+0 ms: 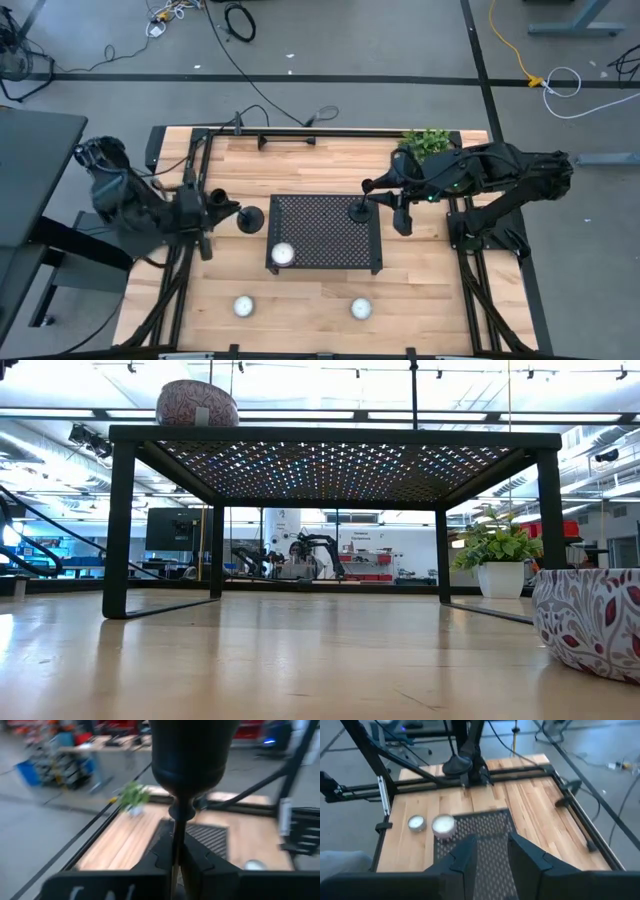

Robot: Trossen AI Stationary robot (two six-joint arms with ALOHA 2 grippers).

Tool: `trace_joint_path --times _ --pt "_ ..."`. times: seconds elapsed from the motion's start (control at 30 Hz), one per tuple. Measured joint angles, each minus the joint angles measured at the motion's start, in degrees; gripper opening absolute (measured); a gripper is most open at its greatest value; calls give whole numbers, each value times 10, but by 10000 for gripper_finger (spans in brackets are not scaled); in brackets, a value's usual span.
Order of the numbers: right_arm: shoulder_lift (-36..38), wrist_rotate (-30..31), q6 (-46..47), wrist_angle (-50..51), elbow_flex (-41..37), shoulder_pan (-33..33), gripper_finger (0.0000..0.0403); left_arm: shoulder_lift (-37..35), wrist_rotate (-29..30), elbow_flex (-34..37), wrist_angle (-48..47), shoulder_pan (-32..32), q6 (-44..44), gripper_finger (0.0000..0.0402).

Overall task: Pick & Place candle stick holders
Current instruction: Put the bottom black candle holder on the shelf aligned with the other black candle holder

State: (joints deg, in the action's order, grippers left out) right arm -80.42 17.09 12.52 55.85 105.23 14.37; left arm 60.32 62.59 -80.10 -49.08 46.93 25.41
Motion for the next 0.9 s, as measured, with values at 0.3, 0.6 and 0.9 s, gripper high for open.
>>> trace_joint_path --times 0.3,0.6,0.9 --pt "-50 -17 -84 -172 0 0 107 0 -113 -28 203 -46 -224 14" --pt "-87 -21 -135 -280 0 -1 107 17 -265 -28 280 -132 -266 14" --pt "-124 -21 -148 -329 0 -15 107 60 -393 -28 326 -216 -265 14"
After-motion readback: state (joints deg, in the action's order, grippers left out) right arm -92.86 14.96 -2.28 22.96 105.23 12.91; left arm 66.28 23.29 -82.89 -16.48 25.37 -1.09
